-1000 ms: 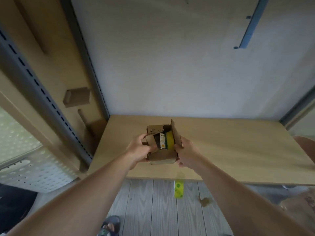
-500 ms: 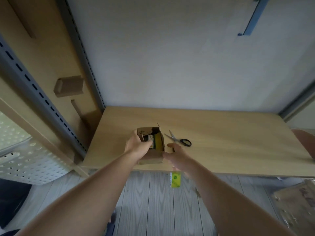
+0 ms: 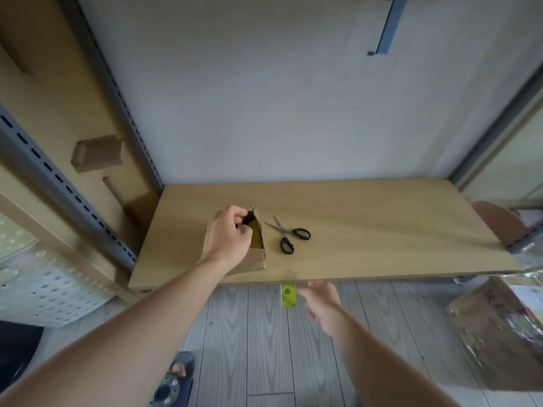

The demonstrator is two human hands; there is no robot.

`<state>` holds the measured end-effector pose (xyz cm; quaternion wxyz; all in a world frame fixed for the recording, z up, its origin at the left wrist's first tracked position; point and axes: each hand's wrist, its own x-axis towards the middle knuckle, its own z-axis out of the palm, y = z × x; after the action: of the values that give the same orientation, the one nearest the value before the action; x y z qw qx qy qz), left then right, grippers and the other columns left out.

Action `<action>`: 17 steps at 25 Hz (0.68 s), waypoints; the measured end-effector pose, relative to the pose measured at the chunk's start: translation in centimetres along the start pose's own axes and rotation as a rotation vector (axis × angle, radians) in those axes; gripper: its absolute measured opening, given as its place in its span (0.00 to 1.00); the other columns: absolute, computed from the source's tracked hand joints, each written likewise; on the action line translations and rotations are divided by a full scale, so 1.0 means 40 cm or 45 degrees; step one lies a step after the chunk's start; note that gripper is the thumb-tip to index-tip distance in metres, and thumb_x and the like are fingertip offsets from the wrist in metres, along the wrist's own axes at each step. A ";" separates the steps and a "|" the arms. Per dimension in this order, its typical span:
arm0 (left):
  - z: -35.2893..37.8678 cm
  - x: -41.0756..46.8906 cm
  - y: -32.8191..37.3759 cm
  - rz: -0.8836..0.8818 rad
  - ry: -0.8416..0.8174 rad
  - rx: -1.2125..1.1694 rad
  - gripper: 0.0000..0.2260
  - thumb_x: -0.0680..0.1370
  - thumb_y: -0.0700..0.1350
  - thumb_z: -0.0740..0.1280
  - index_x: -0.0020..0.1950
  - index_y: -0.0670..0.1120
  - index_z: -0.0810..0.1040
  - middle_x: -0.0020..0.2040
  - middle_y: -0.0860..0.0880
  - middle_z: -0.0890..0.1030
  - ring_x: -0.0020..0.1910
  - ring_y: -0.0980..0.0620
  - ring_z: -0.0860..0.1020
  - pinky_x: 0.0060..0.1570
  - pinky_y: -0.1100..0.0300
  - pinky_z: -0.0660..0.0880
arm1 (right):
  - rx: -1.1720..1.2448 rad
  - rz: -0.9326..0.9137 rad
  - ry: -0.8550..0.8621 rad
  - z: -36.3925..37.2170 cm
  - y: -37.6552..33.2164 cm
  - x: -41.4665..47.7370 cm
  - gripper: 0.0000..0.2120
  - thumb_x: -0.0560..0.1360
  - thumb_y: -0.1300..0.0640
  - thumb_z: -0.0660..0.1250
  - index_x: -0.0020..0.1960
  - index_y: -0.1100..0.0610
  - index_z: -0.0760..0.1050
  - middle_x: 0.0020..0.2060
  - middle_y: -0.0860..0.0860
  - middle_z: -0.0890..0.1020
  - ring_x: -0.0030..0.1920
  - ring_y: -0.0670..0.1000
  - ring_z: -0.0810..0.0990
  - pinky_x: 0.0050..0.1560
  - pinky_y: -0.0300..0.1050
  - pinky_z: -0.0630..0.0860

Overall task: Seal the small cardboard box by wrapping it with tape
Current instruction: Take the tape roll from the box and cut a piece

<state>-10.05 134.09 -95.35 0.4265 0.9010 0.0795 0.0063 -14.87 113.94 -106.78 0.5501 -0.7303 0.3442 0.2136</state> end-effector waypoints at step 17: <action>0.087 -0.019 -0.077 -0.421 -0.968 -0.031 0.07 0.83 0.45 0.65 0.59 0.48 0.80 0.49 0.49 0.82 0.36 0.54 0.74 0.27 0.65 0.61 | 0.416 0.188 -0.069 0.107 0.032 0.048 0.07 0.79 0.60 0.65 0.49 0.55 0.81 0.44 0.57 0.80 0.42 0.56 0.79 0.42 0.48 0.76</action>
<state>-10.95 133.23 -99.88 0.4312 0.8092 0.0598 -0.3946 -14.25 117.29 -110.26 0.6532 -0.5980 0.4120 0.2142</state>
